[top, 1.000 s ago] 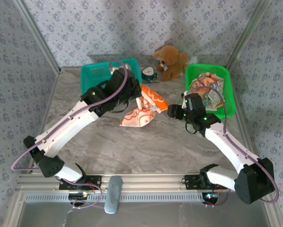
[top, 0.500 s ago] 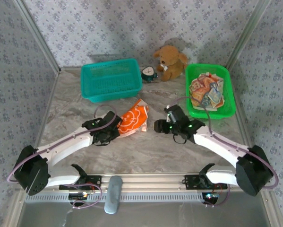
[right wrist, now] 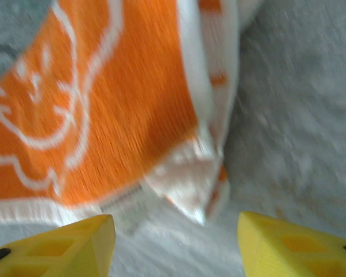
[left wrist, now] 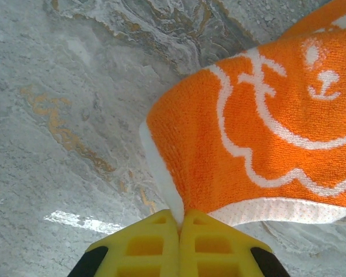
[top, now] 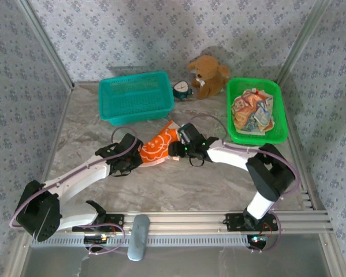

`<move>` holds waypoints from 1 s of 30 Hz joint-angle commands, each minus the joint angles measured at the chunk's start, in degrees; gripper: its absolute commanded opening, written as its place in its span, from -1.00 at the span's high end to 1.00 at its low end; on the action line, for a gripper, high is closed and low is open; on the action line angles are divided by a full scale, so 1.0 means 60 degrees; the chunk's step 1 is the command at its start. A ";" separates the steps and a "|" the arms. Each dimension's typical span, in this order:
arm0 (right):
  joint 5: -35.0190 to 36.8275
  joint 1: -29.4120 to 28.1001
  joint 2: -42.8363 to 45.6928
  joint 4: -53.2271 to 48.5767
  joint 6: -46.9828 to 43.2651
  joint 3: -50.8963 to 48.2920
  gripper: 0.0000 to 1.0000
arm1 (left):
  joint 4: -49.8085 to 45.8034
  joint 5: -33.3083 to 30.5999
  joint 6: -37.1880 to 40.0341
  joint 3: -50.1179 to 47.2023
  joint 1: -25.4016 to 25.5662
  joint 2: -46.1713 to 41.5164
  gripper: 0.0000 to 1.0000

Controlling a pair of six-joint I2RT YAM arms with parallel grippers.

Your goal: Fold and stack the towels

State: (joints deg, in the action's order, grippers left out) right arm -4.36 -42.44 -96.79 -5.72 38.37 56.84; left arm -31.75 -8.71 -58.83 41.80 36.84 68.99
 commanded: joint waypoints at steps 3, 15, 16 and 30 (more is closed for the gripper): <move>-0.0408 0.0371 -0.0882 -0.0085 -0.0687 0.1030 -0.26 | 0.0107 0.0102 0.0312 -0.0042 -0.0161 -0.0209 1.00; -0.2015 -0.0203 -0.0329 -0.0349 -0.0461 0.0852 -0.22 | 0.0266 0.0015 0.0356 0.0049 -0.0353 -0.0073 1.00; -0.2010 -0.0280 -0.0188 -0.0339 -0.0155 0.0655 -0.22 | 0.0297 0.0030 0.0356 0.0050 -0.0352 -0.0048 1.00; -0.1876 -0.0537 0.1762 -0.0195 0.0784 -0.0535 -0.13 | 0.0389 0.0140 0.0567 0.0196 -0.0366 0.0232 1.00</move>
State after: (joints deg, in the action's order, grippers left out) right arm -15.46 -45.19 -87.64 -5.74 41.82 53.28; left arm -29.76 -8.32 -56.58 41.78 34.87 69.60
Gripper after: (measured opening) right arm 0.564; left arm 0.048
